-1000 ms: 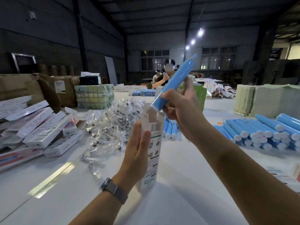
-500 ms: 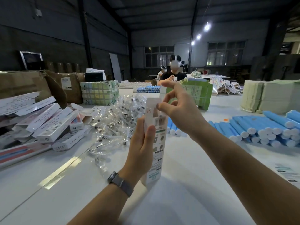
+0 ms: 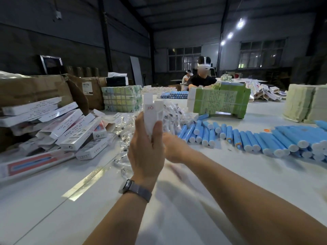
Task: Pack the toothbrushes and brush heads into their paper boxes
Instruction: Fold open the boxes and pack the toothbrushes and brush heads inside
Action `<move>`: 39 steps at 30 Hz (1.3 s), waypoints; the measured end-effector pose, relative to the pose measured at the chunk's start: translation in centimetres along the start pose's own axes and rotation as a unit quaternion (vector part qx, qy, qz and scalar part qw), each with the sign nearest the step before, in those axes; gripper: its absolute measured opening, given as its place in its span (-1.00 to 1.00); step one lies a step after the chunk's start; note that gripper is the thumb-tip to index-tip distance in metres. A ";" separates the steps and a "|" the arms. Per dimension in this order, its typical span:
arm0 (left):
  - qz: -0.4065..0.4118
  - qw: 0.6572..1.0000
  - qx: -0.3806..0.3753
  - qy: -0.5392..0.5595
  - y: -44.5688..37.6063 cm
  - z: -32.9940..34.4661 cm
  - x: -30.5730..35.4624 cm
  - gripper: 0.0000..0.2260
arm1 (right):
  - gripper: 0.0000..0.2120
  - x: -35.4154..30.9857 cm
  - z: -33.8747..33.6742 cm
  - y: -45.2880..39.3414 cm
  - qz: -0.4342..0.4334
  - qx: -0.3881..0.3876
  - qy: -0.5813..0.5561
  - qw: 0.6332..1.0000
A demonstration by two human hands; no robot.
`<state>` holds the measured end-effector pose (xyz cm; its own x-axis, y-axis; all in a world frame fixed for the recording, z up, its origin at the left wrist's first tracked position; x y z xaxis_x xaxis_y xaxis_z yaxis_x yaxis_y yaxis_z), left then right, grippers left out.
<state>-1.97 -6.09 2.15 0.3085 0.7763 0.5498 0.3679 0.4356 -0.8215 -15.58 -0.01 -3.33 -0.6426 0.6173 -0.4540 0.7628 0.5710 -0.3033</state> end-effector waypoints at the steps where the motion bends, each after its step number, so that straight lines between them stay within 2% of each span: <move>1: 0.000 1.000 0.002 -0.013 0.0 0.0 -0.1 -0.59 | -0.72 0.0 1.5 -0.8 -0.002 -0.025 0.073 0.997; 3: -0.001 1.000 -0.002 -0.021 -0.1 0.1 -0.5 -0.51 | -0.71 0.1 2.7 -1.9 0.014 -0.027 0.126 0.992; 5: -0.006 1.000 -0.016 -0.015 0.0 0.4 -0.8 -0.49 | -0.75 0.0 2.4 -2.5 0.019 0.005 0.139 0.990; 9: -0.019 0.999 -0.038 0.005 0.1 0.9 -0.8 -0.57 | -0.82 0.2 0.9 -2.0 0.002 0.038 0.136 0.990; 11: -0.026 0.998 -0.048 0.033 0.2 1.1 -0.6 -0.59 | -0.91 0.8 -0.3 -1.0 0.006 0.059 0.080 0.995; 13: -0.027 0.993 -0.067 0.094 0.4 1.6 -0.3 -0.59 | -0.80 1.5 -2.6 0.1 0.020 0.100 0.006 0.995; 15: -0.052 0.976 -0.108 0.184 1.0 2.6 -0.1 -0.67 | -0.92 1.5 -6.1 1.7 0.021 0.168 -0.079 0.982; 17: -0.089 0.940 -0.174 0.278 1.9 4.0 0.3 -0.78 | -0.91 1.5 -9.8 3.8 0.013 0.233 -0.181 0.955; 19: -0.090 0.919 -0.232 0.306 2.8 5.2 1.2 -0.76 | -0.95 1.6 -13.5 6.4 0.003 0.290 -0.294 0.911; 21: -0.073 0.915 -0.267 0.295 3.7 6.0 2.1 -0.71 | -0.81 1.6 -16.6 9.1 -0.021 0.335 -0.406 0.850; 23: -0.035 0.923 -0.264 0.277 4.3 5.9 3.0 -0.73 | -0.68 1.1 -18.9 11.4 -0.065 0.355 -0.481 0.799; 25: 0.022 0.939 -0.240 0.247 4.8 5.3 4.1 -0.75 | -0.65 0.0 -20.0 12.8 -0.106 0.347 -0.515 0.776; 29: 0.091 0.955 -0.193 0.205 5.6 4.1 5.5 -0.66 | -0.74 -3.2 -20.9 14.2 -0.165 0.334 -0.463 0.804; 32: 0.083 0.958 -0.187 0.203 5.7 3.9 5.3 -0.63 | -0.76 -4.4 -21.2 14.9 -0.192 0.340 -0.450 0.803; 36: 0.082 0.957 -0.190 0.203 5.7 4.0 5.0 -0.46 | -0.74 -5.7 -20.9 15.2 -0.220 0.330 -0.428 0.812; 39: 0.081 0.957 -0.192 0.203 5.6 4.0 5.0 -0.38 | -0.75 -6.9 -21.1 15.5 -0.255 0.323 -0.435 0.801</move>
<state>-1.89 2.00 -0.29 0.6751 0.5454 0.4967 0.5572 0.0643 -0.8279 -0.84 16.06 12.78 -0.8039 -0.3781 -0.4592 0.4755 0.0553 -0.8780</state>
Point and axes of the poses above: each hand's wrist, its own y-axis away from the middle knuckle, its own z-axis out of the palm, x = y × z, the point moved 9 cm from there along -y, towards the middle knuckle, and after that the axes turned 10 degrees about -y, right-handed, at the moved point
